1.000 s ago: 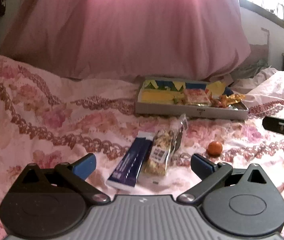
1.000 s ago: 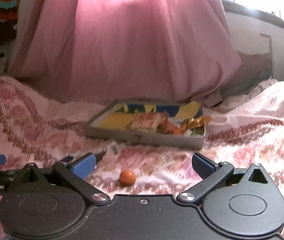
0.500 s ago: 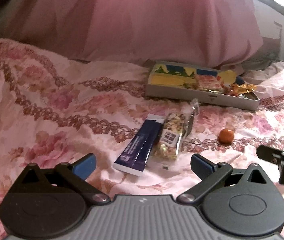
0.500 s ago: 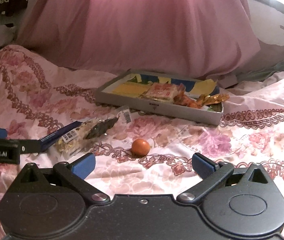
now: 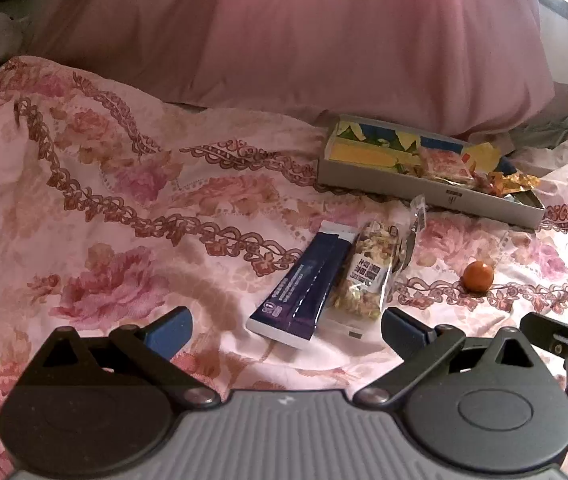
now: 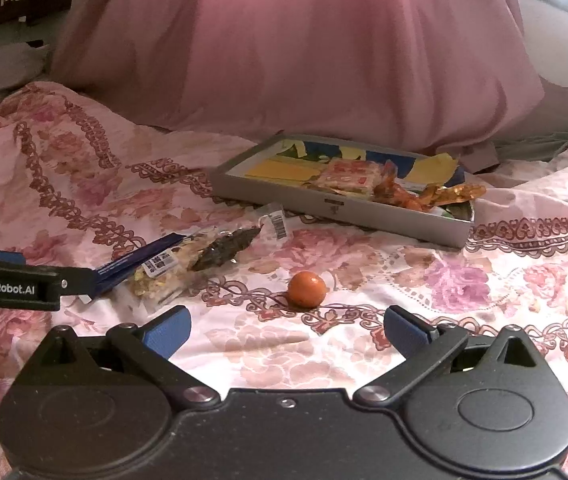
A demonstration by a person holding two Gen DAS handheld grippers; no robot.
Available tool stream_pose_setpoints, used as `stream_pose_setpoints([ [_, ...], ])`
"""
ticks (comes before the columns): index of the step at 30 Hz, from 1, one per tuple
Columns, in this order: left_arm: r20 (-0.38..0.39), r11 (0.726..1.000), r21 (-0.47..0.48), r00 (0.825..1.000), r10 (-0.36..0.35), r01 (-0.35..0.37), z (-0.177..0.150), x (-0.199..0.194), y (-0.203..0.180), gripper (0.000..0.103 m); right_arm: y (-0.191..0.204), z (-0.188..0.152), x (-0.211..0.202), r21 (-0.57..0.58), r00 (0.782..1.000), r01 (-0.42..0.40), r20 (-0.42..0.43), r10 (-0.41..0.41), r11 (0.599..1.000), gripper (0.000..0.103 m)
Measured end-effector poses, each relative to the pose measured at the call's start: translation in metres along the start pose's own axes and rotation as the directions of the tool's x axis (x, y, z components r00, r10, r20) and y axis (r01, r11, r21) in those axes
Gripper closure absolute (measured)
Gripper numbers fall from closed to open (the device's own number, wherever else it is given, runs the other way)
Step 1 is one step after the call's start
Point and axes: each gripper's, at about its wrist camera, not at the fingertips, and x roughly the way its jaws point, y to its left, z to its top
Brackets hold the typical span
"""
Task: Organize snacks
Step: 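Lower the right tool onto the small orange while the left tool approaches the nut pack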
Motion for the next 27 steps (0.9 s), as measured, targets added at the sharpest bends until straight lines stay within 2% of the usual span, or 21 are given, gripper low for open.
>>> stream_pose_setpoints([
  [18,0.051,0.997,0.079,0.998,0.020,-0.024,0.000,0.000,-0.014,0.000,0.006,0.002,0.004,-0.038,1.000,-0.028,0.005,0.028,0.999,0.001],
  [27,0.059,0.990,0.133,0.997,0.040,-0.047,0.009,0.009,-0.021,0.000,-0.005,0.012,0.032,-0.136,1.000,-0.008,0.018,0.011,0.991,0.001],
])
